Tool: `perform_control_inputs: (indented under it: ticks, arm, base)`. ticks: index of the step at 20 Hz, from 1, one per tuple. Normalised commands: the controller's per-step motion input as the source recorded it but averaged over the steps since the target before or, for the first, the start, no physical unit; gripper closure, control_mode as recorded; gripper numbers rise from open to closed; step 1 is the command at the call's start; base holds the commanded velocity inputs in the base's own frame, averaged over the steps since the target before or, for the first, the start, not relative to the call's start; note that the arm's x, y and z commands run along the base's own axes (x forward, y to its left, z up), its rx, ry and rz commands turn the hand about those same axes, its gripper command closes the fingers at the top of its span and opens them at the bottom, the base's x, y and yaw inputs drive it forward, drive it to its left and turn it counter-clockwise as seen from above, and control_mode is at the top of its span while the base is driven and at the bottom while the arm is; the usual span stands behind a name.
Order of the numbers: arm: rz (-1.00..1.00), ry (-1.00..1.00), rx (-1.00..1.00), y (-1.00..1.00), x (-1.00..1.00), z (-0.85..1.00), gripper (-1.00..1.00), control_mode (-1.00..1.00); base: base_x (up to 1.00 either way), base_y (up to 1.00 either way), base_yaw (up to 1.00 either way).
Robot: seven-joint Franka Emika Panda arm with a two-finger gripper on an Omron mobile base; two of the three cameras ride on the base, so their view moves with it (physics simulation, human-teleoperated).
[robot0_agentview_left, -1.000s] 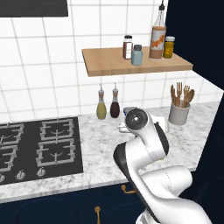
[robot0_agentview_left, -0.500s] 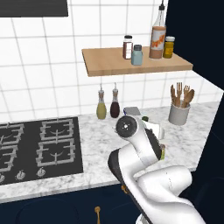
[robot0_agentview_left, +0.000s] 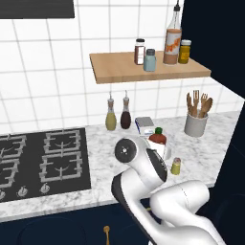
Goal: Put the shaker and condiment bottle from the counter next to their counterparts in the cabinet.
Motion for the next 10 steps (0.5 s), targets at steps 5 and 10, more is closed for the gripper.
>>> perform_control_inputs:
  ticks: [5,10]
  arm:
    - [0.00,-0.07,0.00,0.01,0.07,-0.02,-1.00,-1.00]
    - [0.00,-0.04,0.02,-0.02,0.05,-0.05,-1.00,-1.00]
  base:
    - [0.00,0.00,0.00]
    - [0.00,0.00,0.00]
